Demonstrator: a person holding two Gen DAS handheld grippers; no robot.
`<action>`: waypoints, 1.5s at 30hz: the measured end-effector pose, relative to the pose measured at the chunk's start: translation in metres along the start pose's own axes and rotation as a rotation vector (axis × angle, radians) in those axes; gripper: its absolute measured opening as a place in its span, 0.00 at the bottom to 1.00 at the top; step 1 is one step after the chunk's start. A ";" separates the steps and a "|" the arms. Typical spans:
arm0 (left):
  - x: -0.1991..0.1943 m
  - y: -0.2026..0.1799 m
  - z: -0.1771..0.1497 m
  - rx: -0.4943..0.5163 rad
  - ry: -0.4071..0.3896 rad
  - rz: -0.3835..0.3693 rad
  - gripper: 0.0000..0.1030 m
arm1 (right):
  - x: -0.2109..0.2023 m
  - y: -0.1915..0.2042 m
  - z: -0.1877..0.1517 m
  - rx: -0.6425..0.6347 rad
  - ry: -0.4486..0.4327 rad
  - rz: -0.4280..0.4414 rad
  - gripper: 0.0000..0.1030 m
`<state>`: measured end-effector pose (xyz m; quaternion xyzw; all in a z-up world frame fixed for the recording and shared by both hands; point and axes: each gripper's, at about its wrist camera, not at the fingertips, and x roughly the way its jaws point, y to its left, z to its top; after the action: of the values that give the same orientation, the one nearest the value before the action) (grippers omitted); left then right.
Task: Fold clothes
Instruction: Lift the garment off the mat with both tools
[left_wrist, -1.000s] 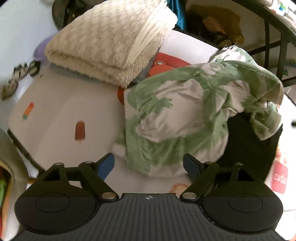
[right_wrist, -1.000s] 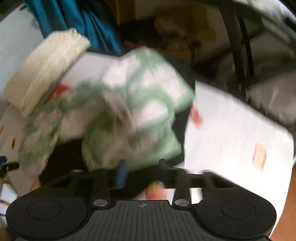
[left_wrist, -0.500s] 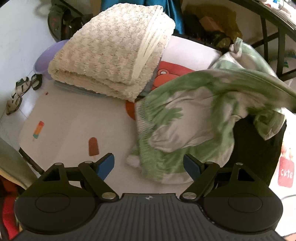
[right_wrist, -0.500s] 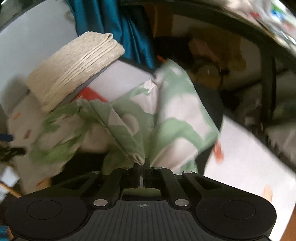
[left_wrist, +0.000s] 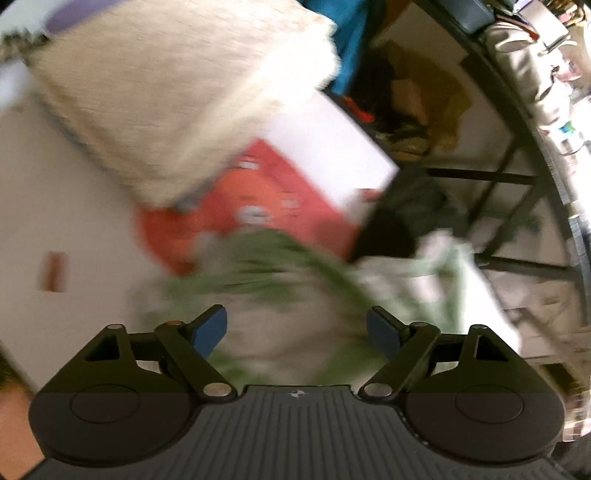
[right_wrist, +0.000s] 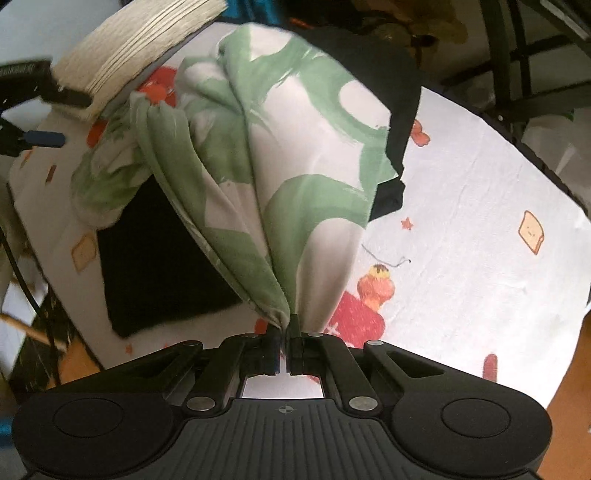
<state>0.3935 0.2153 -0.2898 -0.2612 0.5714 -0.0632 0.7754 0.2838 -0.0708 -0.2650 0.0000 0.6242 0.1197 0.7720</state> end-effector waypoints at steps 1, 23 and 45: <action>0.010 -0.009 0.004 0.005 0.017 -0.009 0.84 | 0.002 0.000 0.000 0.008 0.003 -0.001 0.02; -0.065 0.084 -0.061 -0.121 -0.048 0.385 0.13 | 0.002 -0.068 0.028 0.521 -0.199 0.124 0.58; 0.001 0.099 -0.066 -0.305 0.041 0.341 0.79 | 0.089 -0.061 0.097 0.684 -0.106 0.359 0.33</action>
<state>0.3130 0.2779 -0.3520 -0.2735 0.6258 0.1507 0.7147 0.4059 -0.0989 -0.3381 0.3727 0.5775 0.0378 0.7254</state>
